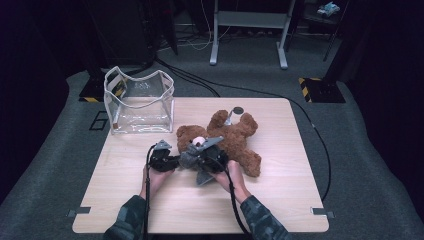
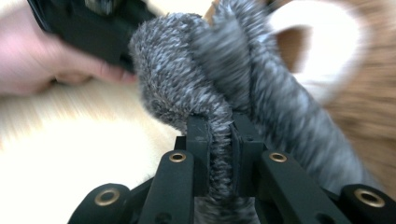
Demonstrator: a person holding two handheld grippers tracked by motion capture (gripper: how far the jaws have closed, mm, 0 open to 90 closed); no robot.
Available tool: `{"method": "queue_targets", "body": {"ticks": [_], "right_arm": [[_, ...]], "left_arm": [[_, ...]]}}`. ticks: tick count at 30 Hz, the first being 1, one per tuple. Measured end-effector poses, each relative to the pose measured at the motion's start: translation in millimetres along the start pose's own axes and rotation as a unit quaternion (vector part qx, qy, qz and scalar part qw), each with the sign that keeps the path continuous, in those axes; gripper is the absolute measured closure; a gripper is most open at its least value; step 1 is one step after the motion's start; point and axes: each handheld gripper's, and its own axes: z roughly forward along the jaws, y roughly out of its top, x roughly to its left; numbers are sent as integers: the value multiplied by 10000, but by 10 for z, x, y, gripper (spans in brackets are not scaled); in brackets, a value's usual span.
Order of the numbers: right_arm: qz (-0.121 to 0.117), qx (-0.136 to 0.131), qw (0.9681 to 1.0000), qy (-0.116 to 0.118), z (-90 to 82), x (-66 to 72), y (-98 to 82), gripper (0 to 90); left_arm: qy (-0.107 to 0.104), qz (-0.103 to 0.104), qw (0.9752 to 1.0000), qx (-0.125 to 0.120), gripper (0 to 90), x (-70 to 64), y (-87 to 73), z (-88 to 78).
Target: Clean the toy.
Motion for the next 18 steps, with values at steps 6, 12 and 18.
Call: {"method": "queue_targets", "body": {"ticks": [6,12,18], "right_arm": [[443,-335,9971,-512,-297,-366,-70,807],[684,-173,9951,-694,-391,-496,-306,809],[1013,91,9890,-1073,-609,-664,-645,809]], "left_arm": [[-5,3,10000,-3,808,-3,2,7],[1,14,10000,-1,809,-3,1,7],[4,20,10000,-4,810,-1,2,7]]}}
